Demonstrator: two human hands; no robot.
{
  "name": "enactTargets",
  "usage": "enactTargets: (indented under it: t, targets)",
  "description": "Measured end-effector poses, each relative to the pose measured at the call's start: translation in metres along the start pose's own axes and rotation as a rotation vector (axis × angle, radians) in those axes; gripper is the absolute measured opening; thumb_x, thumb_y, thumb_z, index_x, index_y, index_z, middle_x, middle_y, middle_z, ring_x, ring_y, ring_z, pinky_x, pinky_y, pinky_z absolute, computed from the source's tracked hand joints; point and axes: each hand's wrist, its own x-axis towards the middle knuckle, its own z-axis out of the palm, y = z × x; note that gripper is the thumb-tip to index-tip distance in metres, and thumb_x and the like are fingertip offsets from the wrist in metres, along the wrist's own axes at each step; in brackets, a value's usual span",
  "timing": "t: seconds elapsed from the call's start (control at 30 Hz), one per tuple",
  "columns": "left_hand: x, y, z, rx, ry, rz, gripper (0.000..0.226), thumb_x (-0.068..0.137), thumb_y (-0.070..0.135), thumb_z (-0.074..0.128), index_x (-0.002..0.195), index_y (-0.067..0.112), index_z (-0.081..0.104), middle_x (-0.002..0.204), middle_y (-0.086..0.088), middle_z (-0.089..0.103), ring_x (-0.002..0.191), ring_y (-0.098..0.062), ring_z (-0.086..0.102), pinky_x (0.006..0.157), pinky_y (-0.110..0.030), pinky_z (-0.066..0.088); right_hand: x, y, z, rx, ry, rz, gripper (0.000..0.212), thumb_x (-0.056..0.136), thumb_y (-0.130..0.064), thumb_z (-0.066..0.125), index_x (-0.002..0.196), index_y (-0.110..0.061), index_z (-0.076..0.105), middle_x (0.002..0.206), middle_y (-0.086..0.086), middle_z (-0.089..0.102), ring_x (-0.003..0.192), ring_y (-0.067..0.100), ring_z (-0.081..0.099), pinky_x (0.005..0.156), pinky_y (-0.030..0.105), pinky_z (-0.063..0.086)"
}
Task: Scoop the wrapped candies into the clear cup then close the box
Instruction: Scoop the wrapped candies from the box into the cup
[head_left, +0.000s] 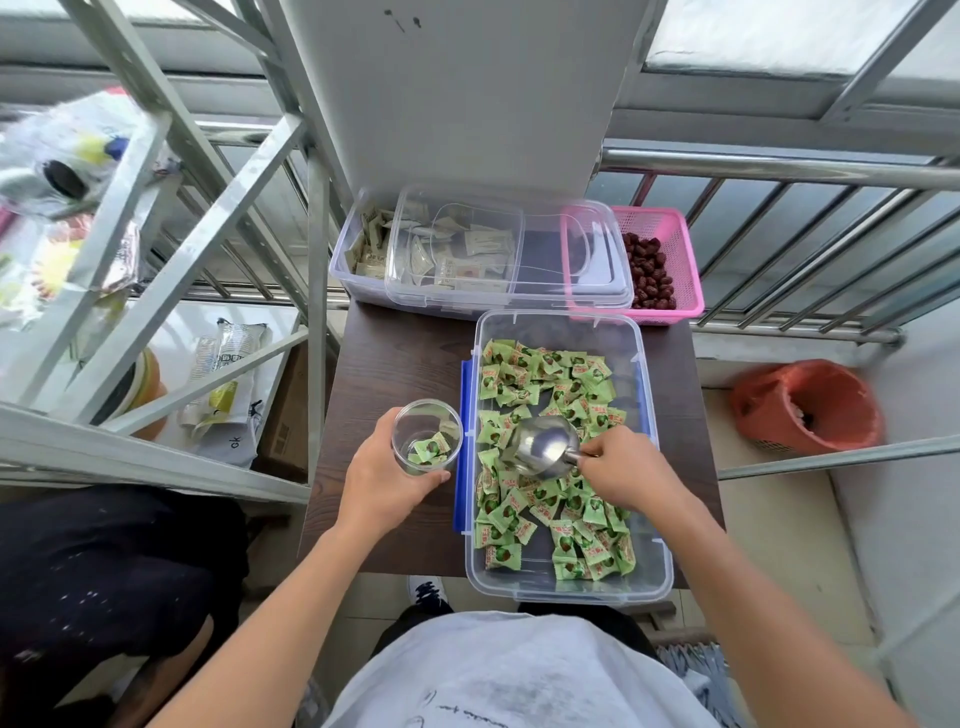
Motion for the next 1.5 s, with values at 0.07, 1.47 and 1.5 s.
enactTargets:
  t: [0.07,1.47,1.5]
  targets:
    - [0.0,0.0,0.0,-0.008,0.002,-0.004,0.085,0.063,0.034,0.096,0.129,0.046,0.043,0.116,0.021,0.063,0.11,-0.006,0.06,0.094,-0.029,0.049,0.002,-0.005,0.007,0.01,-0.013,-0.02,0.026,0.091,-0.014,0.051,0.09,-0.011,0.077,0.063,0.006,0.06,0.051,0.019,0.047,0.048,0.026,0.036]
    - [0.017,0.003,0.001,-0.046,-0.022,-0.062,0.092,0.065,0.035,0.095,0.14,0.035,0.044,0.118,0.018,0.06,0.113,-0.01,0.059,0.1,-0.033,0.048,0.055,0.01,0.035,-0.087,0.197,0.047,0.021,0.095,-0.013,0.05,0.093,-0.026,0.066,0.073,-0.002,0.058,0.072,0.025,0.058,0.056,0.029,0.038]
    - [0.017,0.004,0.0,-0.043,-0.025,-0.06,0.091,0.065,0.035,0.096,0.14,0.035,0.044,0.117,0.018,0.06,0.112,-0.01,0.059,0.098,-0.031,0.047,0.057,0.009,0.035,-0.096,0.197,0.057,0.022,0.094,-0.012,0.05,0.093,-0.026,0.066,0.075,-0.001,0.06,0.073,0.026,0.059,0.057,0.029,0.04]
